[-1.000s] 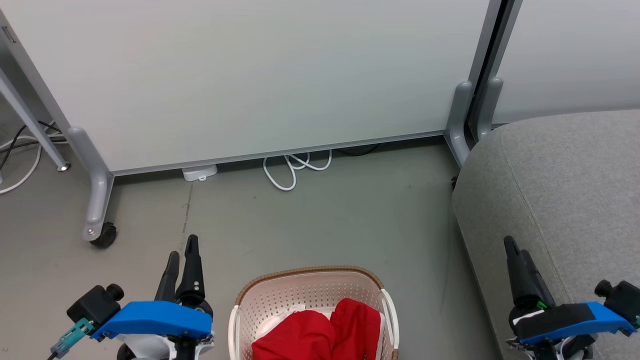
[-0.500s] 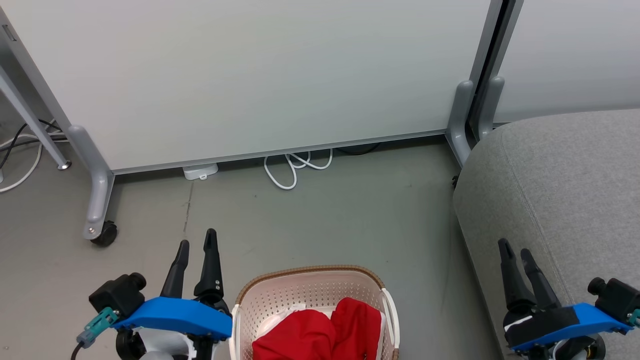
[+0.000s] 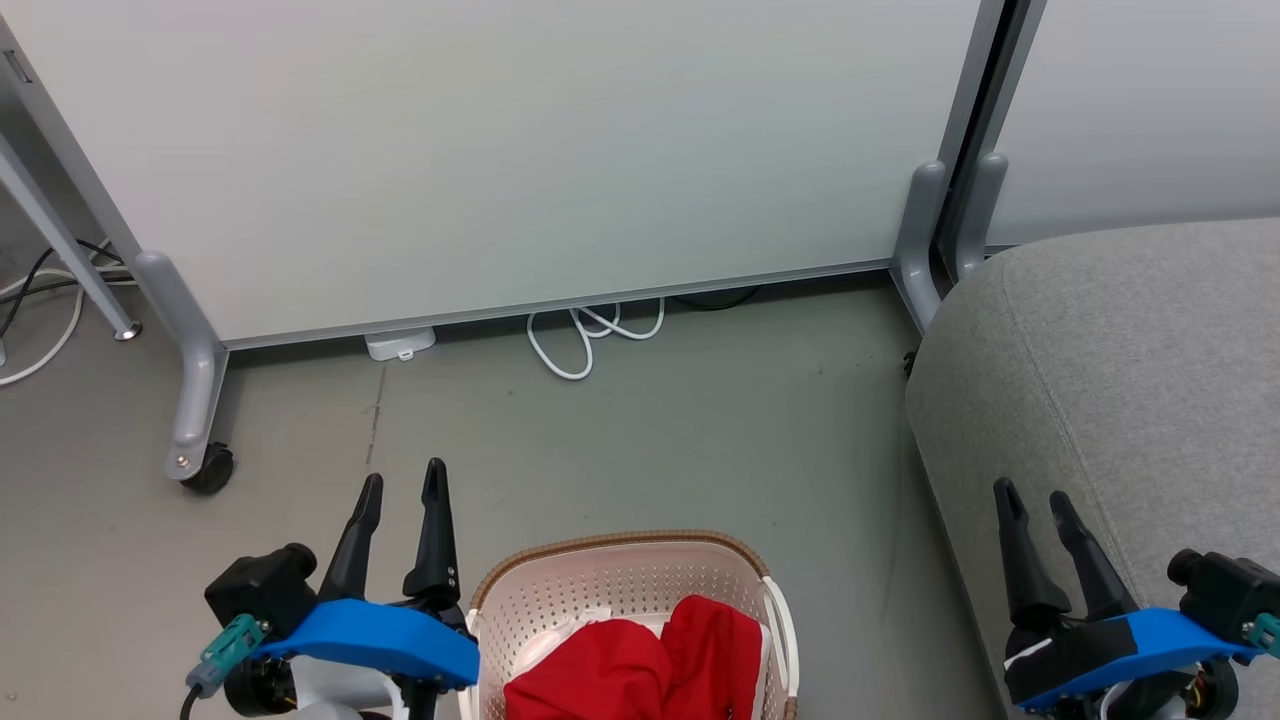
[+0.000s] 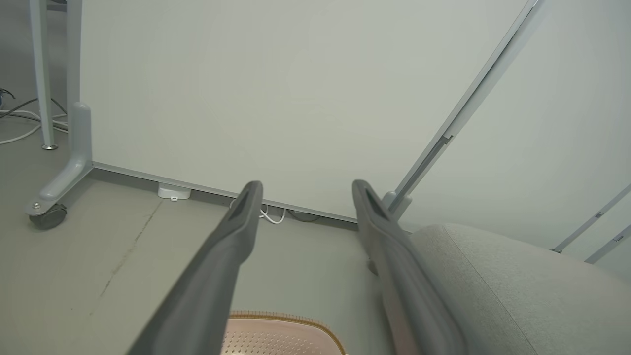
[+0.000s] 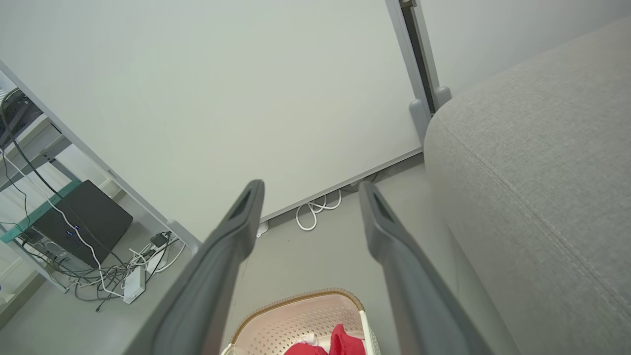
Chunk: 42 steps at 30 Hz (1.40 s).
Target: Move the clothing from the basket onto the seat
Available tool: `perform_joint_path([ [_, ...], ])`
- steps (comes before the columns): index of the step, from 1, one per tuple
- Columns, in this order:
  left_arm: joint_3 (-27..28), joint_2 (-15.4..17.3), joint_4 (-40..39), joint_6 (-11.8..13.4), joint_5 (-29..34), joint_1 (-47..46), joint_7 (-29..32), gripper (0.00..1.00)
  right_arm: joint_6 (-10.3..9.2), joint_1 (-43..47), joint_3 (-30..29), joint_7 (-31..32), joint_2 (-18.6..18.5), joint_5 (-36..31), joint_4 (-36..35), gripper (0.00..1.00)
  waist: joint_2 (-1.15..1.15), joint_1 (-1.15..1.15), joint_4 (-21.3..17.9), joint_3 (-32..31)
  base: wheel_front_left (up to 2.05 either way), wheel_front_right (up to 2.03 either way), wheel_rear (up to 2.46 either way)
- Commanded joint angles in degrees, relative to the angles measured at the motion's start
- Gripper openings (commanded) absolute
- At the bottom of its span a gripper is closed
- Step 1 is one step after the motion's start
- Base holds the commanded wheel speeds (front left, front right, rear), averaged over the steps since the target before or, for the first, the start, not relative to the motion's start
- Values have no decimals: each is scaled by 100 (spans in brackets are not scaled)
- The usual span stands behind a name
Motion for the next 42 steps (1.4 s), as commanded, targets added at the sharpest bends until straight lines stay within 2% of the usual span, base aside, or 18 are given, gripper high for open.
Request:
perform_joint_path([
  [1,-40,34,-31,2,164,-119,-58,100,11,12,-22,-53,-47,-183,-80,100,0,0,0,1,0,0,0],
  [21,-192,36,132,0,942,-149,-313,100,13,105,-47,-160,-56,-1258,-182,100,0,0,8,-28,0,0,0],
  [42,-308,39,326,171,1612,-180,-552,100,14,185,-20,-324,-62,-2187,-228,100,0,0,42,-29,0,0,0],
])
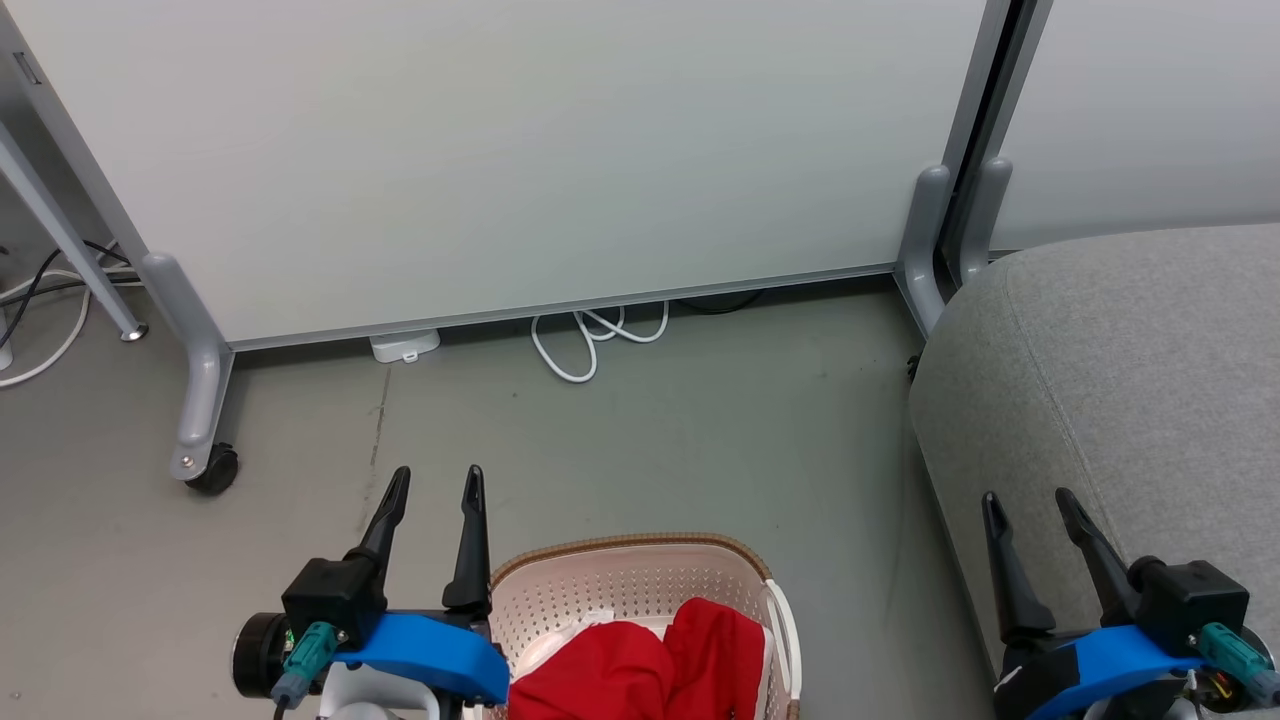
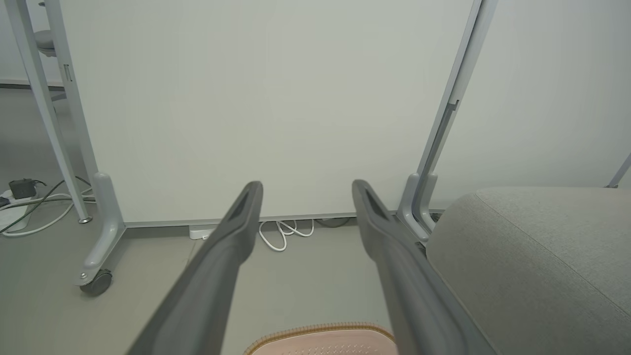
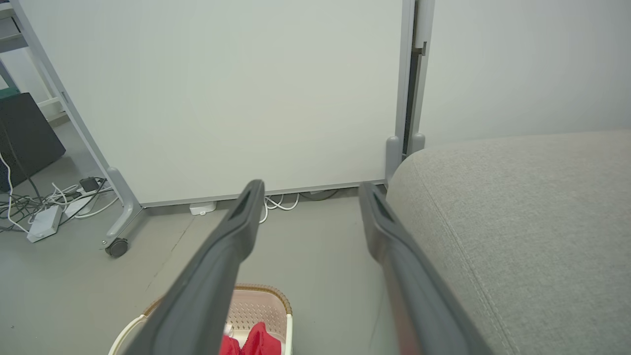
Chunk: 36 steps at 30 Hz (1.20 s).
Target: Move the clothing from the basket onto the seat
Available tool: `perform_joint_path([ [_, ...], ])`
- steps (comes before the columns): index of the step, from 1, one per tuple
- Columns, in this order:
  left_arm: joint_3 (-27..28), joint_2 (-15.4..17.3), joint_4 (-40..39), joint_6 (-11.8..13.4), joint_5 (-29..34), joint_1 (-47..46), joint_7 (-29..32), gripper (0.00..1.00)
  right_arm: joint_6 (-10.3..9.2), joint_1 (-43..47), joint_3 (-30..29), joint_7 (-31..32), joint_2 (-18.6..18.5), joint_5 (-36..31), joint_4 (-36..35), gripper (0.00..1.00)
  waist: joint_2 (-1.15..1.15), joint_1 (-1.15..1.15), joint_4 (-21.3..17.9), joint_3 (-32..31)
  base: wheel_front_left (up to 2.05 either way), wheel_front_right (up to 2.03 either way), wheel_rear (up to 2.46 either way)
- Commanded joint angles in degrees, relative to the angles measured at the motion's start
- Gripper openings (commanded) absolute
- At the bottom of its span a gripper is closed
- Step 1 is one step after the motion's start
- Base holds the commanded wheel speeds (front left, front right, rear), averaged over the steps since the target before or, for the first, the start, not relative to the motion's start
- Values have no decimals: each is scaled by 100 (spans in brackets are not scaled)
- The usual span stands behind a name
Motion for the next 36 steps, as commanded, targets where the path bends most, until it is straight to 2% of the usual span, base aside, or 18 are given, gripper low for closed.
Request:
perform_joint_path([
  [1,-3,18,-5,29,99,-77,-43,100,11,38,2,-39,-40,-110,-43,100,0,0,-2,1,0,0,0],
  [12,-34,19,45,57,472,-82,-160,100,8,64,33,-132,-42,-528,-68,100,0,0,2,6,0,0,0],
  [27,-15,18,92,34,440,-83,-153,100,8,37,47,-169,-41,-443,-5,100,0,0,15,33,0,0,0],
  [36,5,18,304,17,509,-240,-148,100,8,-317,262,-166,-39,-448,-166,100,0,0,-222,618,0,0,0],
])
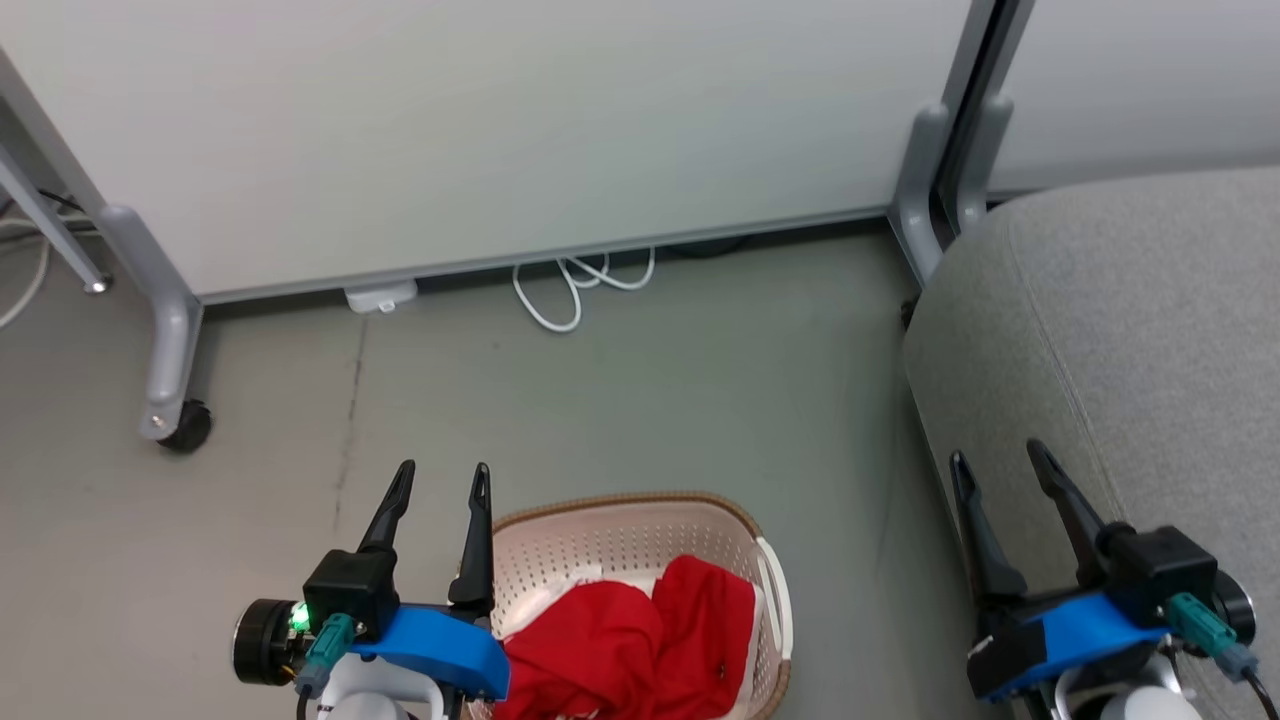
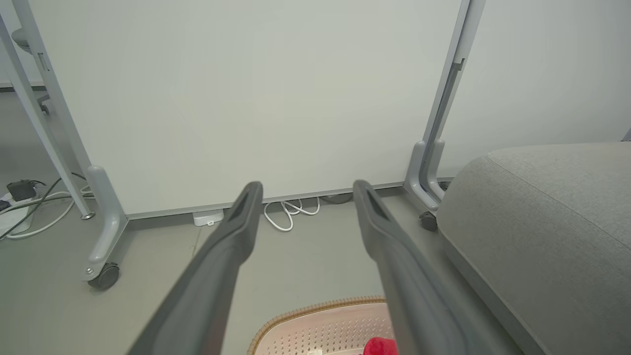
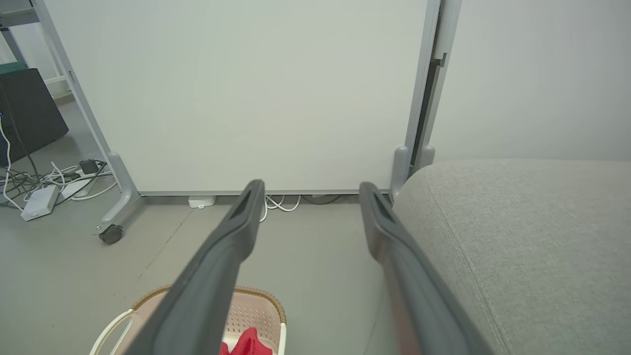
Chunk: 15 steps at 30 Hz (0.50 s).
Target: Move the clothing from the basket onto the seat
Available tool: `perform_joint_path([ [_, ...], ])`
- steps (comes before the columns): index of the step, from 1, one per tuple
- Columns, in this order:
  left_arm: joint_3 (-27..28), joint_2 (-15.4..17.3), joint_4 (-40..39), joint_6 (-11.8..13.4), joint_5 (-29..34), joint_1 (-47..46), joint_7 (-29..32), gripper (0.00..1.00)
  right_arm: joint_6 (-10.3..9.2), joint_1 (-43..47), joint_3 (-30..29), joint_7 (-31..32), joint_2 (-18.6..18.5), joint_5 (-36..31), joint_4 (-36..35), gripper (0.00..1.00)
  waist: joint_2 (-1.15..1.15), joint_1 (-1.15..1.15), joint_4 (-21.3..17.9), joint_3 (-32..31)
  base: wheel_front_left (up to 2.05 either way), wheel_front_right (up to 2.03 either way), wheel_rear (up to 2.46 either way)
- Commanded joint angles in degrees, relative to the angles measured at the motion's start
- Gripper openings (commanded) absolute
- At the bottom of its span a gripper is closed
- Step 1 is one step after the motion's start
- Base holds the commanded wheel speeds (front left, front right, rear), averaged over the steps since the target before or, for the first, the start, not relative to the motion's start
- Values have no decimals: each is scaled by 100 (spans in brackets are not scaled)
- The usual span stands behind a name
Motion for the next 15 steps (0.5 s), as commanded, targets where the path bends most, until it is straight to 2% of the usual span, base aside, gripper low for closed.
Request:
perform_joint_path([
  [1,30,14,66,-9,46,-127,-17,100,3,-134,44,-14,-28,-12,-44,100,0,0,-158,284,0,0,0],
  [7,-22,55,471,-115,192,-493,-16,100,3,-644,248,-69,-27,-75,-224,100,0,0,-468,1073,0,0,0],
  [15,-353,212,1781,-276,501,-1413,-16,100,3,-1298,419,-198,-23,-113,-355,100,0,0,-874,2117,0,0,0],
])
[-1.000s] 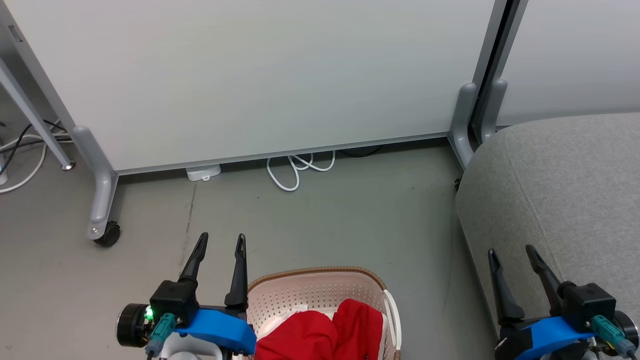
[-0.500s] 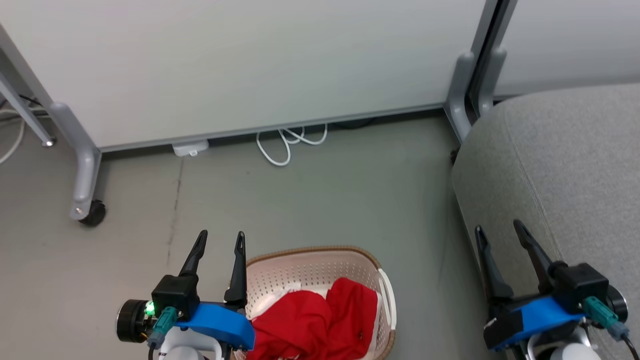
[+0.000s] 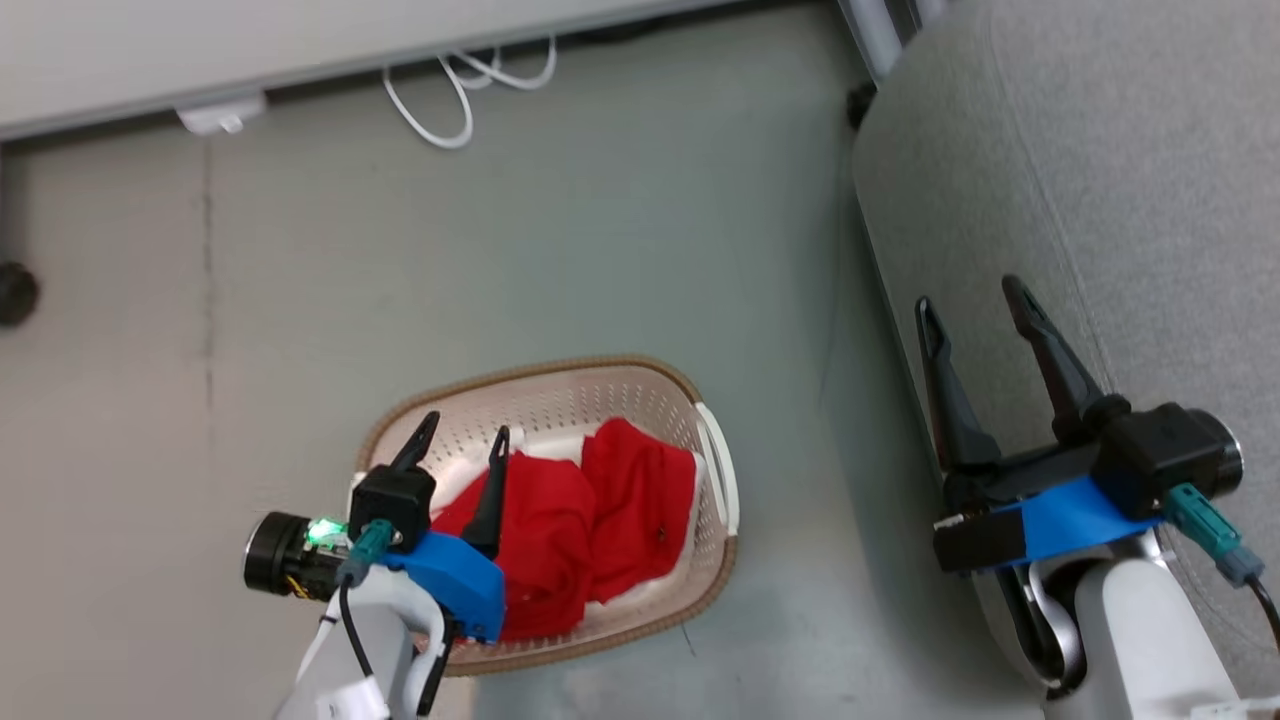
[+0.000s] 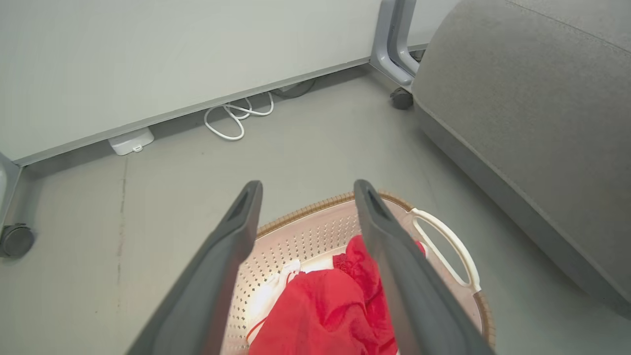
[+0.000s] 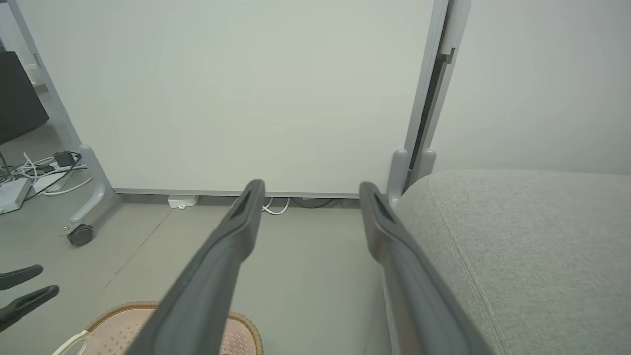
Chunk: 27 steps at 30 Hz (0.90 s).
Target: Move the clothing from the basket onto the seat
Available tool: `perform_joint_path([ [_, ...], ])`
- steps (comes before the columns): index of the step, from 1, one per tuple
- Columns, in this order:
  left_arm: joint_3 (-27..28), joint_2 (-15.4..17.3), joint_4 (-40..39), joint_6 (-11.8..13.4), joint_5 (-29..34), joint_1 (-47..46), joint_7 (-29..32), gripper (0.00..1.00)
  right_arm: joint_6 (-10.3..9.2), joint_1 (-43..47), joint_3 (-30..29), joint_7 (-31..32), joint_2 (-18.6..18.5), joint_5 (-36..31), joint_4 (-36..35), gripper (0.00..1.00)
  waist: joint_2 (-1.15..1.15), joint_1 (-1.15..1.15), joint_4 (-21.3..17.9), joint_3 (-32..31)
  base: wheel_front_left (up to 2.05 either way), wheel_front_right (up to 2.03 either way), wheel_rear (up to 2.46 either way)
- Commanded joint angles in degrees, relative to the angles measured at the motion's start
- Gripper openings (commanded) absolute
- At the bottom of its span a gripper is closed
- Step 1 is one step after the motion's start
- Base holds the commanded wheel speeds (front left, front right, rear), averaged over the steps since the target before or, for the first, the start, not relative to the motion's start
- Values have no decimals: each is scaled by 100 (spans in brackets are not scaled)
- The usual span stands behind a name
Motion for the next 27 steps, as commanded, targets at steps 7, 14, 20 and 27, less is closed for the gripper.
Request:
perform_joint_path([
  [7,-197,140,1178,-152,62,-779,8,100,3,-462,233,-188,-15,150,13,100,0,-1,-708,1146,0,0,0],
  [14,-492,215,1925,-262,111,-1228,133,100,3,-591,332,-315,-14,315,62,100,0,-1,-1024,1641,0,0,0],
  [20,-727,412,2521,-296,150,-1549,321,100,3,-740,510,-436,-12,532,125,100,0,-1,-1319,2025,0,0,0],
  [27,-928,671,2954,-132,332,-1878,483,100,3,-872,716,-522,-13,726,110,100,0,-1,-1543,2375,0,0,0],
])
